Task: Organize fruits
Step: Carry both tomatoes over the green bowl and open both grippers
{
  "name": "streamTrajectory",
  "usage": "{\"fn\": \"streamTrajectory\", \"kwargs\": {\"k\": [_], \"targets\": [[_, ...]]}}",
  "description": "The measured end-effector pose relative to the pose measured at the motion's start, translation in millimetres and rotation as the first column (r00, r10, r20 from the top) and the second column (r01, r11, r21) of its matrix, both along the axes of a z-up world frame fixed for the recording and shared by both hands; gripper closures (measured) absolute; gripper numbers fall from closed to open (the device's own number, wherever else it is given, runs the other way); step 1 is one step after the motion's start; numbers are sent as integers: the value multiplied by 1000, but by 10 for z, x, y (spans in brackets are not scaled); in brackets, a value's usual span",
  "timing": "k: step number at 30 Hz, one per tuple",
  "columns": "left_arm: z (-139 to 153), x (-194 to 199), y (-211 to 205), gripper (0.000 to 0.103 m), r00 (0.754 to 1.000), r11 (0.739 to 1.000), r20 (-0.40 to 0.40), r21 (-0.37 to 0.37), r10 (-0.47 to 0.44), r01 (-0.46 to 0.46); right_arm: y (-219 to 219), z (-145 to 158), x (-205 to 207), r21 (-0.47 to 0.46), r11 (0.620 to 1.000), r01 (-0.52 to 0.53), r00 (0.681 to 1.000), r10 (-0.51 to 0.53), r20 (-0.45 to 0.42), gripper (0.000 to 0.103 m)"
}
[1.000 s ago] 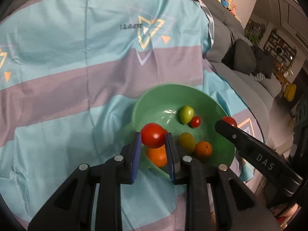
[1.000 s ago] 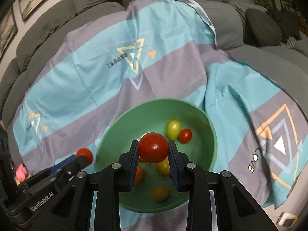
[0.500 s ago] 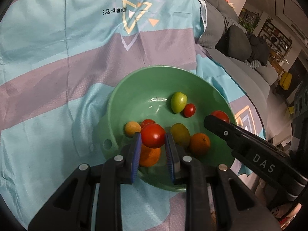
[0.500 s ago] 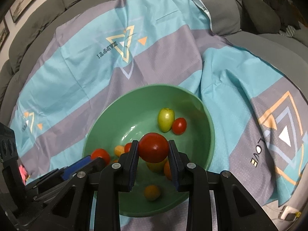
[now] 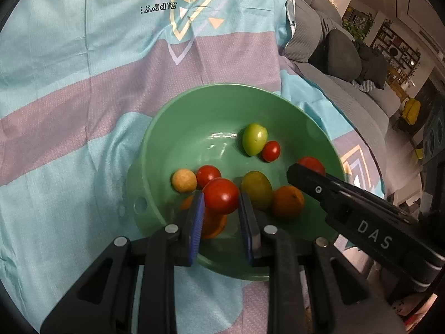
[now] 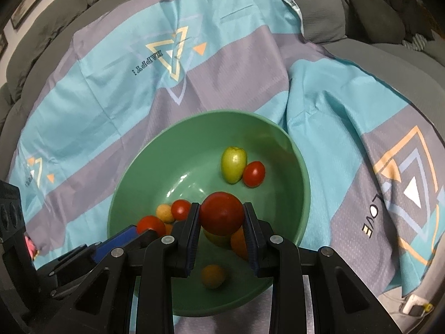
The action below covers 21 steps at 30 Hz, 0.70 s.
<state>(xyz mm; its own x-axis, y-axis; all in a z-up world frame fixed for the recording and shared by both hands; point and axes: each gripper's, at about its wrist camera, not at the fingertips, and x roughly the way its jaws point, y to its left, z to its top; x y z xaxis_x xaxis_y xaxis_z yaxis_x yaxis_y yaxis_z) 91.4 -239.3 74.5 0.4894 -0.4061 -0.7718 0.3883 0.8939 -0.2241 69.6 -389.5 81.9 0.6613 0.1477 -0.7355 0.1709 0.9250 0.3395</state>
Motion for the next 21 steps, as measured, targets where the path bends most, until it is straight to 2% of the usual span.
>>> {"fn": "streamTrajectory", "kwargs": {"k": [21], "targets": [[-17,16,13,77,1000,1000,-14,-5,6,-6,39,-25,6,-16,1000,-4,1000,4,-13,71]]}}
